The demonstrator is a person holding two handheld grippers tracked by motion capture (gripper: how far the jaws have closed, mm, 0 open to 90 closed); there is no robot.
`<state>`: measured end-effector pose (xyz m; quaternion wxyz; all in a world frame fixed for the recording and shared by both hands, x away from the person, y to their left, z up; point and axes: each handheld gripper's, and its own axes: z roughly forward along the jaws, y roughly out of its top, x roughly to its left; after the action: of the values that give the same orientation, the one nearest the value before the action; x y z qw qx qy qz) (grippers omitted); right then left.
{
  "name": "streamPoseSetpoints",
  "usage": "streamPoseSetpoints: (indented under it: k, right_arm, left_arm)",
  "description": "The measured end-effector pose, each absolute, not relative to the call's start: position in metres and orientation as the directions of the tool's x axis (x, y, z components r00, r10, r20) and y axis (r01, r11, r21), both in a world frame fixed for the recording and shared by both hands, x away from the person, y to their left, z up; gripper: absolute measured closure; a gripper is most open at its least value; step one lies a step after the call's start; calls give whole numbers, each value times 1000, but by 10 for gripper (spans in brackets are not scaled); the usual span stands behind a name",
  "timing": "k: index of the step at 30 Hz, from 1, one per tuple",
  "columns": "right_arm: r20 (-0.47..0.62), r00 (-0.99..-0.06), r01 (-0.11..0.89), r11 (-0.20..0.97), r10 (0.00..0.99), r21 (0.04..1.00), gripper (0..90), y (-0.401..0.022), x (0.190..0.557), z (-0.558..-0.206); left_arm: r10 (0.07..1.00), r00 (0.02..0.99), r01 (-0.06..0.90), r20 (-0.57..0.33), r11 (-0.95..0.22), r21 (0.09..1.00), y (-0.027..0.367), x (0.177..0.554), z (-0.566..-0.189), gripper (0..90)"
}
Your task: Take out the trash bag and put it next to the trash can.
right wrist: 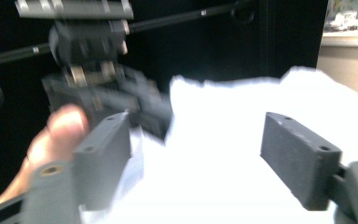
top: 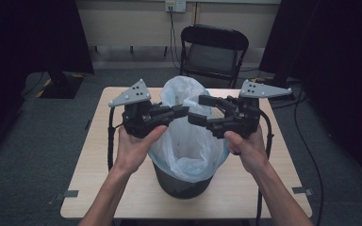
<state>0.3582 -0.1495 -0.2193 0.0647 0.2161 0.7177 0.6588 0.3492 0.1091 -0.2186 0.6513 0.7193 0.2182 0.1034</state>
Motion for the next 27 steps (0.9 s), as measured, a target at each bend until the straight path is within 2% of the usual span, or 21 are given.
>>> streamPoseSetpoints:
  k: [2, 11, 12, 13, 14, 15, 17, 18, 19, 21, 24, 27]
  right_arm:
    - [190, -900, 235, 71, 393, 969, 155, -149, 358, -221]
    - [141, -923, 194, 117, 359, 974, 162, -125, 357, -217]
    - [136, -923, 192, 125, 361, 973, 198, -122, 358, -216]
    - [137, -924, 195, 131, 358, 972, 284, -121, 359, -216]
    - [124, -931, 187, 158, 343, 970, 567, -119, 361, -215]
    - [124, -931, 187, 158, 343, 970, 567, -119, 361, -215]
    - [116, -930, 183, 166, 348, 969, 781, -119, 361, -215]
    - [126, -930, 190, 159, 345, 969, 855, -120, 361, -214]
    - [133, -931, 193, 148, 340, 970, 887, -122, 362, -213]
    - [142, -927, 197, 131, 347, 971, 900, -124, 364, -210]
    - [145, -921, 195, 106, 361, 975, 900, -130, 367, -202]
    - [131, -913, 170, 69, 387, 983, 900, -136, 366, -186]
  left_arm:
    - [448, 886, 154, -117, -47, 987, 107, 347, -207, 900]
    - [365, 929, 58, -55, 3, 998, 87, 330, -159, 900]
    - [349, 935, 53, -53, 10, 999, 86, 328, -157, 900]
    - [343, 938, 50, -49, 5, 999, 85, 326, -156, 900]
    - [344, 938, 47, -44, 0, 999, 84, 325, -156, 900]
    - [345, 938, 46, -42, -3, 999, 85, 324, -157, 900]
    - [338, 940, 48, -45, 1, 999, 88, 324, -161, 900]
    - [336, 941, 43, -43, 5, 999, 91, 324, -163, 896]
    - [348, 936, 44, -47, 17, 999, 93, 323, -164, 833]
    - [410, 912, 27, -31, 16, 1000, 100, 322, -166, 564]
    - [513, 858, -12, 4, 13, 1000, 111, 320, -171, 277]
    - [526, 850, -2, -19, 39, 999, 123, 322, -179, 139]
